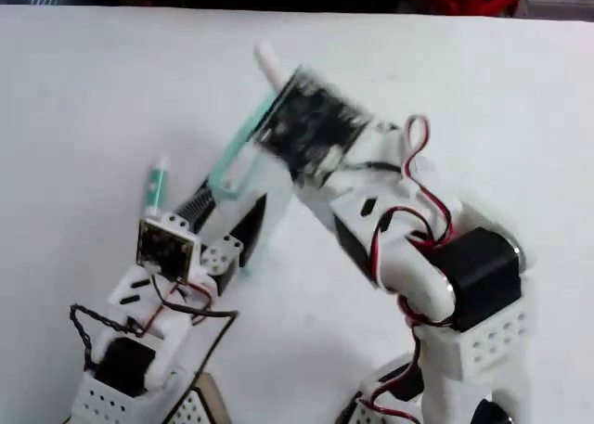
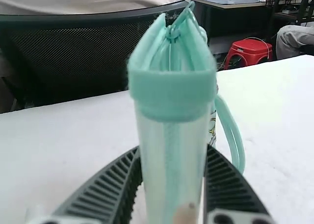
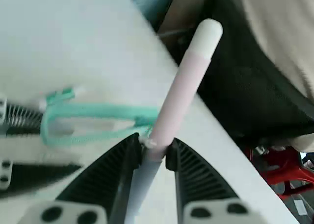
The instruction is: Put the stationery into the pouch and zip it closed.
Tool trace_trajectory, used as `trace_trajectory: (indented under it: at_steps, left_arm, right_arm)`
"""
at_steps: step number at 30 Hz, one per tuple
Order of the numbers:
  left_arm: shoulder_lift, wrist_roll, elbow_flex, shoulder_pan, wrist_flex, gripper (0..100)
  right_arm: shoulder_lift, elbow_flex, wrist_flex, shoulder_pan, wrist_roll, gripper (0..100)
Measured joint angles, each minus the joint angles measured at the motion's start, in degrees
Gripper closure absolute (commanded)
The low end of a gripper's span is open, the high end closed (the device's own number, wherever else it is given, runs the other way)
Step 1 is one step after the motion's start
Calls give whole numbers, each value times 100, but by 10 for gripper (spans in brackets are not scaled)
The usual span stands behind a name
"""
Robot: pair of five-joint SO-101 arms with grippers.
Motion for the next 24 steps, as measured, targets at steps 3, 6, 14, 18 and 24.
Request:
trace_trajectory:
  at_steps: [3,6,14,18,24]
  left_arm:
    - [0,0,0,0,0,812]
    - [0,0,0,0,0,812]
    - [0,0,0,0,0,812]
    - [0,0,0,0,0,812]
    - [0,0,0,0,0,812]
  right_arm:
    - [0,0,-976,-35,-1002,981]
    - [0,53,-1829,-35,-1662,981]
    - [26,1240,-3130,-123,-1864,981]
    - [18,1644,-3288,-387,-1864,981]
    - [18,2224,-3490,-571,-1864,981]
